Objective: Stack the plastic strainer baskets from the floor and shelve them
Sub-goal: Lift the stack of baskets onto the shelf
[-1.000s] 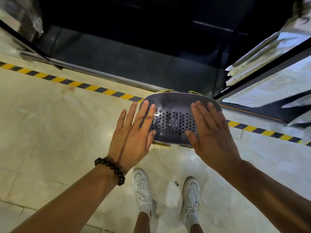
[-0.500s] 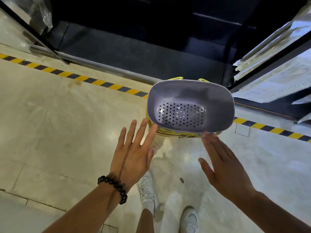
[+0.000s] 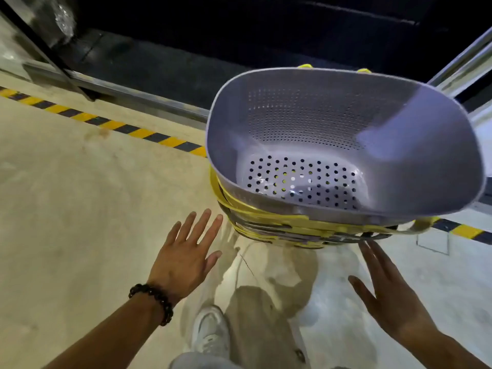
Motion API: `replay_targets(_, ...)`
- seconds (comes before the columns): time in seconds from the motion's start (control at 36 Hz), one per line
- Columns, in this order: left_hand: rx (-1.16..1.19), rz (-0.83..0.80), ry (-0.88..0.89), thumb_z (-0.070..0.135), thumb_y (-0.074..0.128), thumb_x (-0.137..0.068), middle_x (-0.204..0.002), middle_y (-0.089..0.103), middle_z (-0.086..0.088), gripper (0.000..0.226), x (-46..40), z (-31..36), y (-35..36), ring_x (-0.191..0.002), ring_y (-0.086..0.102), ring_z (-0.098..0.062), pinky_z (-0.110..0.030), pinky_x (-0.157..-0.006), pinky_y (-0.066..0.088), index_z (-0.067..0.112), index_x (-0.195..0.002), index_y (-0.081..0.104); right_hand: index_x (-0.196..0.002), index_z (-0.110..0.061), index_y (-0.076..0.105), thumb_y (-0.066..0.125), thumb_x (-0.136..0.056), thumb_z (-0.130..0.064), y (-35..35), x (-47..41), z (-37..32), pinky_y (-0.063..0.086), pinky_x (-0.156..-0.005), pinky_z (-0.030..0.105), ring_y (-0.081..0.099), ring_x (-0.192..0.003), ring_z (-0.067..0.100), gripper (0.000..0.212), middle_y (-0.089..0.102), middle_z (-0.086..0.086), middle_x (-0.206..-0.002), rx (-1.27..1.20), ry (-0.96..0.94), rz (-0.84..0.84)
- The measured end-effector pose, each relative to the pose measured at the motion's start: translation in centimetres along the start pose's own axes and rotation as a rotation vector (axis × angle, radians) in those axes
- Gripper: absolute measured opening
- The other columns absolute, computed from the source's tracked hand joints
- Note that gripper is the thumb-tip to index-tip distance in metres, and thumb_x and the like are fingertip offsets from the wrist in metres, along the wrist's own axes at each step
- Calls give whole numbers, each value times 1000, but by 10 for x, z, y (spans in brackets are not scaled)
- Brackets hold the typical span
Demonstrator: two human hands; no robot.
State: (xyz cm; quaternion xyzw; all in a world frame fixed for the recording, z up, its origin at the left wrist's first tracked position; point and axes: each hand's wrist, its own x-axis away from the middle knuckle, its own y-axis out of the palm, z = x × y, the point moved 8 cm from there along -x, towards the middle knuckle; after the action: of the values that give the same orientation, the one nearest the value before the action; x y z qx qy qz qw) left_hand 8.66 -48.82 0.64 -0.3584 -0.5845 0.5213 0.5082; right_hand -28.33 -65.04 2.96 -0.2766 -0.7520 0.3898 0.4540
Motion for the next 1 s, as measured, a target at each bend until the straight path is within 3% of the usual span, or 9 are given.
replay_targets(0.11, 58, 47, -30, 66, 32, -104, -170, 26, -6, 76, -26, -3, 37, -155, 28, -35, -54, -120, 36, 27, -166, 12, -159, -31, 22, 60, -91, -51, 16, -41, 13, 50, -104, 46, 45, -139, 22, 80, 35, -3, -160, -201, -113, 253)
replay_targets(0.22, 189, 170, 36, 65, 48, -101, -164, 38, -3, 81, -44, 6, 47, -148, 40, -27, -40, -119, 38, 19, -163, 23, -154, -32, 31, 63, -84, -55, 26, -74, 17, 45, -94, 39, 44, -130, 15, 81, 36, -10, -156, -282, -164, 394)
replay_targets(0.31, 420, 220, 49, 71, 53, -96, -158, 40, 15, 86, -51, 18, 42, -136, 43, -5, -15, -106, 38, 38, -163, 13, -151, -23, 37, 65, -81, -58, 39, -88, 18, 45, -95, 38, 45, -131, 21, 83, 42, -1, -154, -336, -172, 397)
replay_targets(0.42, 731, 256, -52, 80, 67, -81, -145, 38, 50, 105, -58, 33, 41, -117, 41, 33, 1, -84, 37, 46, -161, 9, -143, -27, 39, 62, -81, -68, 48, -99, 22, 52, -91, 44, 58, -122, 29, 78, 57, 5, -144, -439, -99, 346)
replay_targets(0.56, 978, 290, -136, 73, 82, -72, -138, 54, 42, 111, -72, 35, 43, -115, 53, 24, -9, -82, 45, 49, -157, 14, -139, -54, 34, 73, -71, -79, 40, -105, 20, 50, -96, 36, 63, -116, 4, 83, 64, -21, -133, -694, -121, 302)
replay_targets(0.67, 1142, 270, -115, 56, 92, -71, -141, 57, 33, 114, -89, 39, 33, -119, 60, 12, -4, -82, 50, 53, -156, 16, -136, -66, 27, 79, -66, -74, 22, -115, 10, 48, -79, 19, 59, -101, -22, 88, 59, -46, -118, -737, -168, 371)
replay_targets(0.78, 1257, 280, -88, 51, 89, -78, -151, 53, 21, 109, -103, 41, 24, -133, 59, -9, -42, -98, 59, 52, -158, 14, -145, -64, 18, 77, -71, -74, 11, -119, -1, 44, -70, 0, 54, -104, -28, 95, 56, -50, -121, -774, -242, 397)
replay_targets(0.89, 1333, 248, -123, 45, 86, -83, -155, 51, 14, 104, -108, 40, 25, -135, 59, -30, -63, -94, 56, 53, -158, 15, -152, -53, 20, 80, -74, -66, 13, -120, -1, 44, -79, 15, 56, -102, -27, 99, 57, -51, -117, -800, -229, 399)
replay_targets(1.0, 1321, 265, -110, 46, 83, -85, -152, 54, 14, 96, -99, 42, 22, -136, 56, -21, -62, -100, 54, 49, -158, 20, -150, -56, 22, 81, -69, -63, 23, -115, 1, 47, -82, 23, 59, -102, -22, 100, 59, -48, -116, -837, -197, 416)
